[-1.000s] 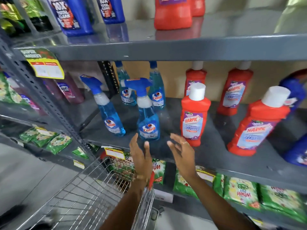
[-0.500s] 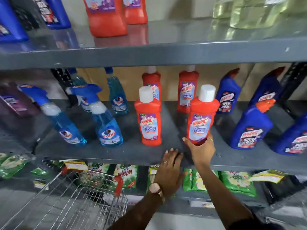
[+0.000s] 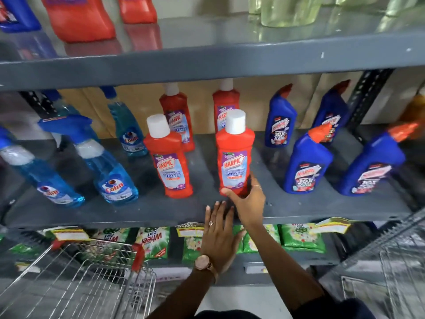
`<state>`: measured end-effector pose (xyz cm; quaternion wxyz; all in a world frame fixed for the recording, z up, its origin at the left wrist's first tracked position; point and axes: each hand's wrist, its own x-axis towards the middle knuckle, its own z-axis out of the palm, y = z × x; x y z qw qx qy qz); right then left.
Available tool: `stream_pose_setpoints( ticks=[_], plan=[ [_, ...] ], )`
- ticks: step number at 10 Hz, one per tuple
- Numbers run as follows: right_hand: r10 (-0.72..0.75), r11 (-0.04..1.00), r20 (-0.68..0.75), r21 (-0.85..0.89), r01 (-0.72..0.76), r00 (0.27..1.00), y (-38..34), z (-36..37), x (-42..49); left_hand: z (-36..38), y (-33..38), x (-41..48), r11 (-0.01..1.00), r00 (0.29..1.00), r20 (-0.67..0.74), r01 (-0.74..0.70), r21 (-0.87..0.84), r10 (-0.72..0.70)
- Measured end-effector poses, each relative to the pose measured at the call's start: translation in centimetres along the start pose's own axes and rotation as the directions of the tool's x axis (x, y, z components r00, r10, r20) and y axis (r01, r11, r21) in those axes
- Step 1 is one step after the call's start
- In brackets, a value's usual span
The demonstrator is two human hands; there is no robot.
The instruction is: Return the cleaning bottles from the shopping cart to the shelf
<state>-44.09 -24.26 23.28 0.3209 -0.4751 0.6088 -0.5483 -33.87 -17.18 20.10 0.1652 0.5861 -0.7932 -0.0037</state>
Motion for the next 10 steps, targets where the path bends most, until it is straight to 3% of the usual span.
stream_pose_setpoints(
  ticks=[1,2,4,8,10],
  plan=[
    [-0.139,0.99,-0.238,-0.014,0.139,0.961,0.2,-3.7,-0.7,0.5,1.6,0.5,0.998,0.998,0.008,-0.056,0.003,0.056],
    [-0.188,0.982,-0.498,-0.094,0.163,0.846,0.7,-7.9,0.1,1.3,3.0,1.1,0.994,0.994,-0.008,-0.108,0.016,0.108],
    [0.017,0.999,-0.366,-0.042,-0.035,0.93,1.6,-11.5,4.7,2.1,4.2,1.6,0.996,0.998,0.0,-0.069,0.053,0.069],
    [-0.034,0.992,-0.293,-0.124,-0.003,0.956,2.9,-11.7,4.3,2.1,3.9,1.6,0.984,0.995,0.041,-0.096,0.148,0.091],
    [-0.042,0.978,-0.209,-0.211,-0.003,0.977,0.5,-12.6,2.3,0.4,3.9,0.9,0.983,0.987,0.048,-0.158,0.093,0.154]
  ],
)
